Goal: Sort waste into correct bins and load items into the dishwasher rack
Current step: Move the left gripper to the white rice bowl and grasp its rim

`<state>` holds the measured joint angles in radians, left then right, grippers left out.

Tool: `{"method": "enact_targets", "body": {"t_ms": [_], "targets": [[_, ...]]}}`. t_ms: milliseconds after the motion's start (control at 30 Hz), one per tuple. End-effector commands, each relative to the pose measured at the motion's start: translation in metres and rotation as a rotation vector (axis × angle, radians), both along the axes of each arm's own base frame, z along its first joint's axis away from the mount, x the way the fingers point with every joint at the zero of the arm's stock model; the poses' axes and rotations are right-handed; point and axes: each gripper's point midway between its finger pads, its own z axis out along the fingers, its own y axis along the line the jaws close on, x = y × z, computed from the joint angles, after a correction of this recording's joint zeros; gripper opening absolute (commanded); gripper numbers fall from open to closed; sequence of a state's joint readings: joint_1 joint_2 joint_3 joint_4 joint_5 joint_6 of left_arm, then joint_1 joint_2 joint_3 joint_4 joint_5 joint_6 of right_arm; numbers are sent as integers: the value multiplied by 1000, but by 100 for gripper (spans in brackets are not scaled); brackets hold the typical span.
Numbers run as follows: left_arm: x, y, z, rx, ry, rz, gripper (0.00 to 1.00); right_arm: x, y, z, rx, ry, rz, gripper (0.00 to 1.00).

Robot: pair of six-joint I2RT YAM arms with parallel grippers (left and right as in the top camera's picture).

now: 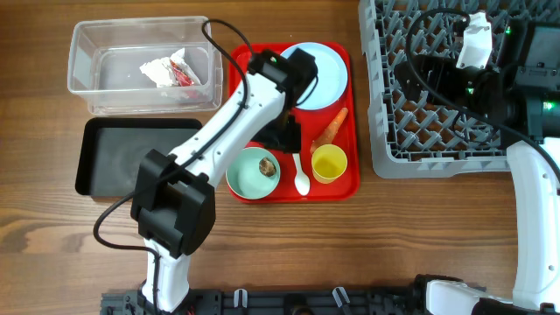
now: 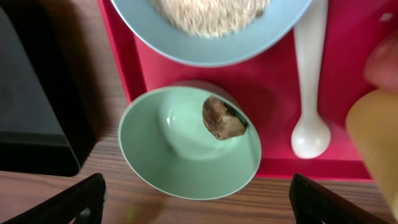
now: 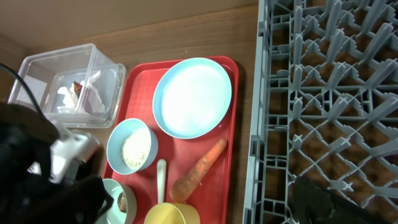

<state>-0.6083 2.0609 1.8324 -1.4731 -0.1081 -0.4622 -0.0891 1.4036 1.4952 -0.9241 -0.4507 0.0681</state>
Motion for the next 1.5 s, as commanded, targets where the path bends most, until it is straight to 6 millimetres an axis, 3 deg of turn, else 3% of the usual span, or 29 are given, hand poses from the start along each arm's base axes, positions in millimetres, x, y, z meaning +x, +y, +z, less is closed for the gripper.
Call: {"method": "enact_targets", "body": {"t_ms": [0,133,233,300,400,500,600,867,1000,1100,1167,1300,1467], "targets": [[-7,2,-11,34,10,-2,94,3,-3,5,-1,-8,-17,100],[-9,-4,-15,25,10,-15,93,3,-3,5,-1,-5,-17,100],[1,-11,-17,-5,-31,-18,93,3,-3,5,0,-4,-18,100],[18,-26,-19,-78,-94,-28,94,3,-3,5,1,-4,-19,100],[44,-67,-17,-280,-166,-136,92,3,-3,5,1,-4,-19,100],[68,-81,-15,-326,-273,-197,87,2,-3,4,2,1,-19,100],[79,-76,-21,-302,-320,-186,74,0,-3,3,2,9,-19,99],[89,-55,-46,-291,-333,-135,57,1,-3,3,2,6,-19,100],[92,-54,-59,-302,-356,-131,49,2,-3,4,2,0,-20,100],[92,-55,-60,-304,-359,-132,47,2,-3,4,2,0,-20,100],[93,-55,-60,-306,-363,-129,40,2,-3,4,2,0,-20,100],[93,-57,-67,-304,-355,-126,37,2,-3,4,6,2,-24,100],[90,-57,-92,-283,-314,-129,37,2,-3,4,6,2,-24,100]]}}
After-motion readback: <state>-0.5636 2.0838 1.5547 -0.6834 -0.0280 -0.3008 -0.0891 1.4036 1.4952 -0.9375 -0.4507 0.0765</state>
